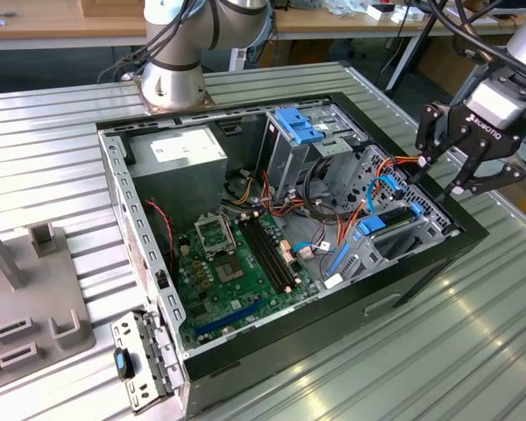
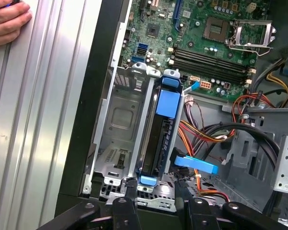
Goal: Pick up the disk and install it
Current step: 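Insert the first disk wire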
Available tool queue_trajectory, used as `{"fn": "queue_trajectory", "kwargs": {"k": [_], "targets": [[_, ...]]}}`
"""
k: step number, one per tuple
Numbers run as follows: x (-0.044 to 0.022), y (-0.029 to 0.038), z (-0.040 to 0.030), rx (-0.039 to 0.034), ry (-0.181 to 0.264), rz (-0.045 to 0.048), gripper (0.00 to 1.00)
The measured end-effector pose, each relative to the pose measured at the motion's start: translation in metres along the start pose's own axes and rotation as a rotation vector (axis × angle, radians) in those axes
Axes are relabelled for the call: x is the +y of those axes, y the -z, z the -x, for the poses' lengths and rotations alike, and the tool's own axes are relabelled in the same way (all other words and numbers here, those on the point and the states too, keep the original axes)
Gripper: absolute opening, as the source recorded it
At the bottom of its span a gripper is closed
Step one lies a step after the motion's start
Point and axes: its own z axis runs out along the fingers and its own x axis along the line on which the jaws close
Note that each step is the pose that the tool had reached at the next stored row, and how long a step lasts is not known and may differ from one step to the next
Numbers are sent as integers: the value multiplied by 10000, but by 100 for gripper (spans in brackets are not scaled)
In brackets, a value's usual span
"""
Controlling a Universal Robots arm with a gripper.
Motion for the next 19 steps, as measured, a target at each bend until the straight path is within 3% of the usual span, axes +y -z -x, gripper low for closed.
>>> {"fn": "queue_trajectory", "kwargs": {"k": [6, 10, 15, 16, 19], "targets": [[-20, 0, -4, -1, 135, 6, 44], [-33, 0, -6, -5, 721, 34, 44], [-36, 0, -6, -70, 2673, 112, 44], [-46, 0, -8, -71, 2903, 123, 44], [-48, 0, -9, -71, 2961, 126, 44]]}}
